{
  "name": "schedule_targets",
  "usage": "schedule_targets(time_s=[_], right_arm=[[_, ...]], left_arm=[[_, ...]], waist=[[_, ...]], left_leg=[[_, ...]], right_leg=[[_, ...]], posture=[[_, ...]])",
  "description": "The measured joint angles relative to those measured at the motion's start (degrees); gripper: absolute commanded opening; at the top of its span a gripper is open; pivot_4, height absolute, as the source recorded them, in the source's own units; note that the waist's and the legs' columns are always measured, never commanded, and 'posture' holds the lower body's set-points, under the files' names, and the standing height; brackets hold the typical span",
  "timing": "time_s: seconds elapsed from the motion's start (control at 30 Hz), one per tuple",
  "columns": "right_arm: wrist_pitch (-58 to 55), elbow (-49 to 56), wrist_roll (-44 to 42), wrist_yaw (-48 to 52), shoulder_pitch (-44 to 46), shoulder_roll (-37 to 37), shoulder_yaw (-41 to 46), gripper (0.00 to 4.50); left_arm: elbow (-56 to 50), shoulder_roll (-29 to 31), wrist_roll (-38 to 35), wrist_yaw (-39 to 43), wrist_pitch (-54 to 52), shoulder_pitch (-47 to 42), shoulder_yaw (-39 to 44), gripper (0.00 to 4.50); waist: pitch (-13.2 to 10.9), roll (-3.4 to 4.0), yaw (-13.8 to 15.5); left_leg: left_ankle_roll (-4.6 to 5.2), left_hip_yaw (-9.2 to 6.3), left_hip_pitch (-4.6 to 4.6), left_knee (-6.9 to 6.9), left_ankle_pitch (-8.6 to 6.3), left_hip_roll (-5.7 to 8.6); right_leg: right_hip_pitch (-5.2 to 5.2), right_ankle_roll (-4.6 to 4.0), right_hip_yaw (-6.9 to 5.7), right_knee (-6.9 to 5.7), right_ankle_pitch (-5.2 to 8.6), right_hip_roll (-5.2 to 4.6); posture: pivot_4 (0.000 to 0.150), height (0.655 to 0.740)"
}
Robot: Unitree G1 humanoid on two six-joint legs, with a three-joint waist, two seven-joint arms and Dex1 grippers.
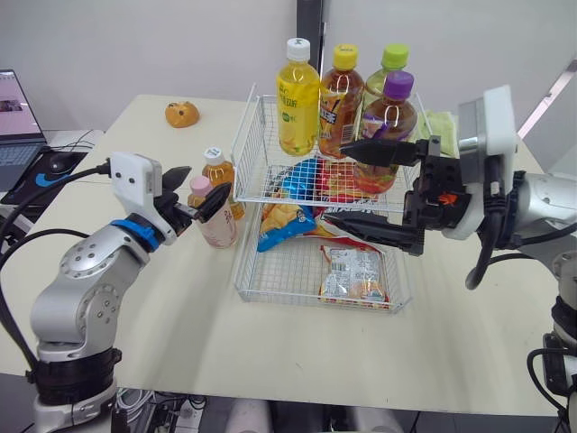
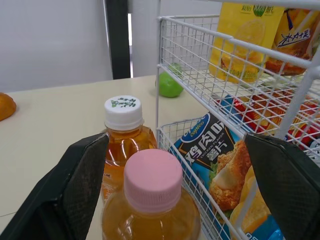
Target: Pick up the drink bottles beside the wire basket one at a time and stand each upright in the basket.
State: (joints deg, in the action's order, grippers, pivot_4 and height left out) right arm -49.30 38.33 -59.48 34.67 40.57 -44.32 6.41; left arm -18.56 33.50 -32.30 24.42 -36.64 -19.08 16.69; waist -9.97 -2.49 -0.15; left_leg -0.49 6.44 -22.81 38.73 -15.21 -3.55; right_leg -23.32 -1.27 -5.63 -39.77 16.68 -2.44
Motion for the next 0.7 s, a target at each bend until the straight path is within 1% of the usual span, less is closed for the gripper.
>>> schedule_targets(time_s=[0.1,0.17,0.27,0.4,0.53,0.57,0.7], right_arm=[[-0.8,2.0,-2.5,-2.3,-1.4,-1.3,1.8,4.5],[-1.1,2.3,-2.6,-2.9,-1.1,-1.5,1.7,4.5],[-1.1,1.0,-2.0,-3.6,-0.5,-0.9,0.8,4.5],[-1.1,0.6,-1.9,-3.7,-0.5,-0.9,0.4,4.5],[-1.1,0.7,-2.0,-4.0,-0.6,-1.0,0.4,4.5],[-1.1,0.8,-2.0,-4.3,-0.7,-1.1,0.4,4.5],[-1.1,0.9,-2.1,-4.7,-0.7,-1.2,0.4,4.5]], left_arm=[[2.8,0.0,1.9,0.3,1.0,-0.2,-1.4,4.48],[3.8,-0.2,2.6,0.7,1.7,-0.3,-2.0,4.48],[5.1,-0.9,3.3,1.2,3.2,-1.3,-2.6,3.89],[7.0,-0.9,3.6,2.3,4.0,-2.1,-2.5,2.62],[7.4,0.0,4.0,2.7,4.7,-2.2,-2.1,1.47],[7.5,0.1,4.1,2.7,4.6,-2.2,-1.8,1.36],[7.5,0.7,3.9,4.0,4.5,-2.0,-1.5,1.36]], waist=[[0.0,0.0,0.0],[0.0,0.0,0.0],[0.0,0.0,0.1],[0.0,0.0,0.1],[0.0,0.0,0.1],[0.0,0.0,0.1],[0.0,0.0,0.0]], left_leg=[[0.0,0.01,-0.01,0.0,0.0,0.0],[0.0,0.01,0.0,0.0,0.0,0.0],[0.0,0.01,-0.01,0.01,0.0,0.0],[-0.01,0.01,-0.02,-0.01,0.0,0.0],[-0.01,0.01,-0.03,-0.01,0.0,0.0],[-0.01,0.01,-0.03,-0.01,0.0,0.0],[-0.01,0.01,-0.04,-0.02,0.0,-0.01]], right_leg=[[0.0,0.0,0.02,0.01,0.0,-0.01],[0.0,0.0,0.02,0.01,0.0,0.0],[0.0,0.01,0.01,0.01,0.0,0.0],[0.0,0.01,0.01,0.05,0.0,0.0],[0.0,0.01,0.01,0.08,0.0,0.0],[0.0,0.01,0.01,0.08,0.0,-0.01],[0.0,0.01,-0.01,0.09,0.01,0.0]], posture=[[0.15,0.74],[0.15,0.74],[0.15,0.74],[0.15,0.74],[0.15,0.74],[0.15,0.74],[0.15,0.74]])
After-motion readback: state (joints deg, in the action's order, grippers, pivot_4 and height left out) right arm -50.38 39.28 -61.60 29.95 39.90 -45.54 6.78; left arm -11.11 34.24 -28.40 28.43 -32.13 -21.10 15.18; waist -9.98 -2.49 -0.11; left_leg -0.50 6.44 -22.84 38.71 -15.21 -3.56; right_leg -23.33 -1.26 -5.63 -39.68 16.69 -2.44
